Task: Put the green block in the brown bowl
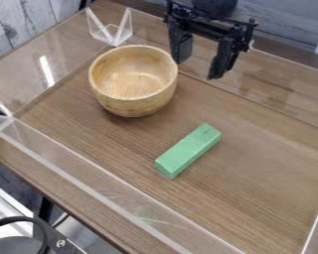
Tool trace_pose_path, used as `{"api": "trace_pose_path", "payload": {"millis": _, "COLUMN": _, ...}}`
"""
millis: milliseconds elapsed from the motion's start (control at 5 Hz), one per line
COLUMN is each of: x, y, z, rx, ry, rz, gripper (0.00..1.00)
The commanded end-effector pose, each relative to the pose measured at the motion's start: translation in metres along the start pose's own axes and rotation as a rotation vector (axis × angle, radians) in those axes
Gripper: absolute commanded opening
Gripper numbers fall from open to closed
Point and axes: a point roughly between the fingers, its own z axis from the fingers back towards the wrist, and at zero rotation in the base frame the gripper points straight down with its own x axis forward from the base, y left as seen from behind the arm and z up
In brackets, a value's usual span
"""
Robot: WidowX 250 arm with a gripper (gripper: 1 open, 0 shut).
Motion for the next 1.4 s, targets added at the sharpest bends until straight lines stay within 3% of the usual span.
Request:
{"api": "trace_pose_path", "payload": {"millis": 0, "x": -0.007, "y": 0.0, "z": -0.008, "rx": 0.003, "ry": 0.02, "rz": -0.04, "gripper": 1.0}}
{"api": "trace_pose_path", "payload": {"millis": 200, "x": -0.023, "y": -0.003, "z": -0.022, "rx": 0.006, "ry": 0.037, "rz": -0.124, "gripper": 1.0}}
{"api": "trace_pose_path", "payload": {"millis": 600, "x": -0.045, "y": 0.003, "z": -0.053, "rx": 0.011, "ry": 0.047, "rz": -0.186, "gripper": 1.0}}
{"api": "trace_pose_path", "payload": {"millis": 1200, "x": -0.052, "y": -0.001, "z": -0.085, "rx": -0.003, "ry": 0.051, "rz": -0.219, "gripper": 1.0}}
